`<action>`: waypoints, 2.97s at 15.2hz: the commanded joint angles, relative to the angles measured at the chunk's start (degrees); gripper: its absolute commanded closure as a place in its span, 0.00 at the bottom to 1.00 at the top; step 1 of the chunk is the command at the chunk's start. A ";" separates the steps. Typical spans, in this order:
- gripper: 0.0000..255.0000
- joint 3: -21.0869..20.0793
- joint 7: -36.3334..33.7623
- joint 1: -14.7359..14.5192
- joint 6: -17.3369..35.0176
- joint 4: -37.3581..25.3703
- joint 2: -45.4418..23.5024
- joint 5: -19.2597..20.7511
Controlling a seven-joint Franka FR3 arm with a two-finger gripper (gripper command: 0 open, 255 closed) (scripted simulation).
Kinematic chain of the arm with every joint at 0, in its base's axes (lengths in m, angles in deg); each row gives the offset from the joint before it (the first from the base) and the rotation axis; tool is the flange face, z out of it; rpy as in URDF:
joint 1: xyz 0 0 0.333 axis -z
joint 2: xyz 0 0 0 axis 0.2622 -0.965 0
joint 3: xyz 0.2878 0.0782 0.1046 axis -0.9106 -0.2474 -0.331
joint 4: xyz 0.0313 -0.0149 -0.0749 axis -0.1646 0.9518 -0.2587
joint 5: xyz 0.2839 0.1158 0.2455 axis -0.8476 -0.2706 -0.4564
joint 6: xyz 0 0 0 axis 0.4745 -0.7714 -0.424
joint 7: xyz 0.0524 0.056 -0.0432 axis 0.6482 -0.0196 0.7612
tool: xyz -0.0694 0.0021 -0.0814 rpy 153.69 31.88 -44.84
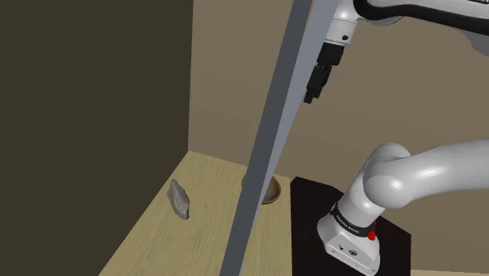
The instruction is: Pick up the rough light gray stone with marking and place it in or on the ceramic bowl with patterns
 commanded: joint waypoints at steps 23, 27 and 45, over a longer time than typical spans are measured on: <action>0.00 -18.70 -21.92 -5.53 35.78 3.85 -30.21 -9.17; 0.00 -19.75 -26.81 -7.63 41.27 0.41 -38.98 -7.24; 0.00 -18.68 -42.61 -15.93 53.47 -19.13 -71.03 3.85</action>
